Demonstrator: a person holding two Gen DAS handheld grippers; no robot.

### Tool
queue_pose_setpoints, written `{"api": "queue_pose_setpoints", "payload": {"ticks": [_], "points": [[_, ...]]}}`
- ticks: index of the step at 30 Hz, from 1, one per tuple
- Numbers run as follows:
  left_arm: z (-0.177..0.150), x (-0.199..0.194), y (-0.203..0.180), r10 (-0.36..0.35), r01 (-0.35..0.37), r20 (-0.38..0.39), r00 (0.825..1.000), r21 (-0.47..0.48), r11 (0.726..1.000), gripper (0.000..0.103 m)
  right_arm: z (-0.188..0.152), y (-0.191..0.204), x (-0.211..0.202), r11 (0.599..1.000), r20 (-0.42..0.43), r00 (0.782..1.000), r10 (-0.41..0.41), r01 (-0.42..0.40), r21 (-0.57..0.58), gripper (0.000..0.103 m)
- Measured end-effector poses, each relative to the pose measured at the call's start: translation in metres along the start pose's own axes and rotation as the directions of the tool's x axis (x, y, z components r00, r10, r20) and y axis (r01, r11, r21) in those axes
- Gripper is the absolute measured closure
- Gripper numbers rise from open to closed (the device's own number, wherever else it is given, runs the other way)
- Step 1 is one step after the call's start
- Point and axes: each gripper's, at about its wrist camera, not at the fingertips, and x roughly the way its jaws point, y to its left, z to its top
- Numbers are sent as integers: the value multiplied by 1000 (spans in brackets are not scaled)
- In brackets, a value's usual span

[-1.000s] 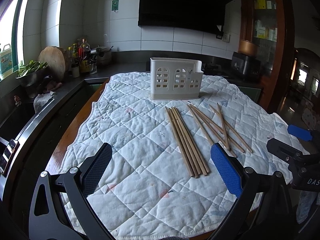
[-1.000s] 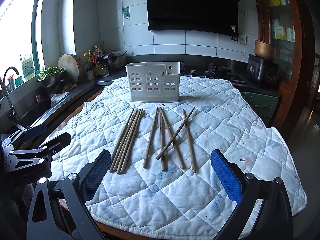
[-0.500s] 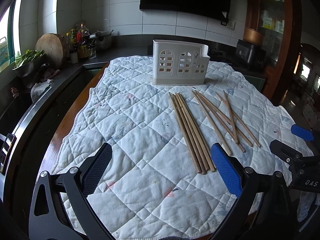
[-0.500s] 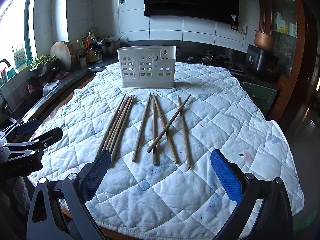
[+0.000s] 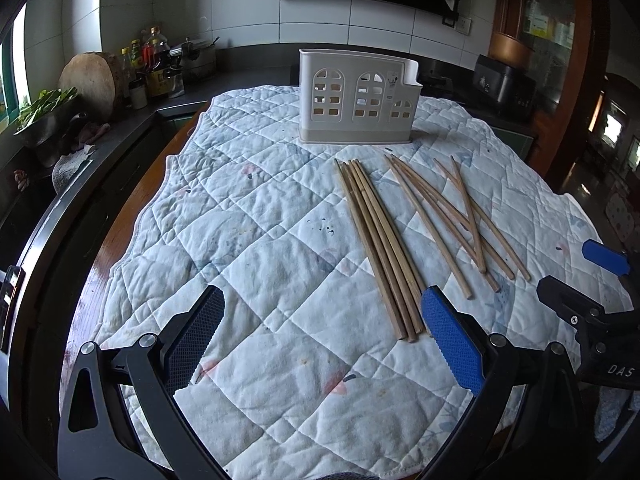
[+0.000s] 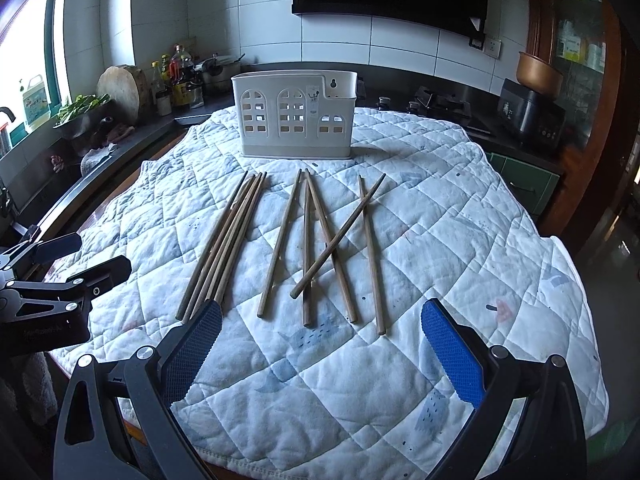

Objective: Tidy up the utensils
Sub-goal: 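Close the left gripper on a wooden chopstick while the right gripper closes on another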

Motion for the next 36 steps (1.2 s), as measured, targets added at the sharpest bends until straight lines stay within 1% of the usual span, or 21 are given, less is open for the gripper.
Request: {"api": "queue_pose_setpoints", "payload": {"ticks": [13,19,27,30,33,34,35,36], "points": [[5,24,-1,-17,17,-61,998,-7,1000,6,4,-10,20,1000,-34,999,5,-4,21,6],[6,32,-1,-24,24,-77,997,-1,1000,7,7,-14,28,999,-37,999,5,-4,32,6],[7,39,4,-41,39,-84,996,-22,999,8,11,-18,35,998,-36,999,17,-15,59,8],[7,42,4,-48,45,-88,995,-27,999,8,12,-17,39,997,-38,999,19,-17,69,12],[7,43,7,-49,46,-82,995,-33,998,8,13,-16,44,997,-48,999,22,-18,75,21],[8,44,8,-48,45,-81,996,-37,998,16,14,-16,46,997,-51,998,25,-21,79,23],[8,45,10,-48,44,-85,995,-45,998,21,14,-15,47,996,-52,998,28,-23,84,24],[8,47,13,-51,46,-88,995,-57,997,22,15,-15,49,996,-53,998,31,-26,89,27]]}}
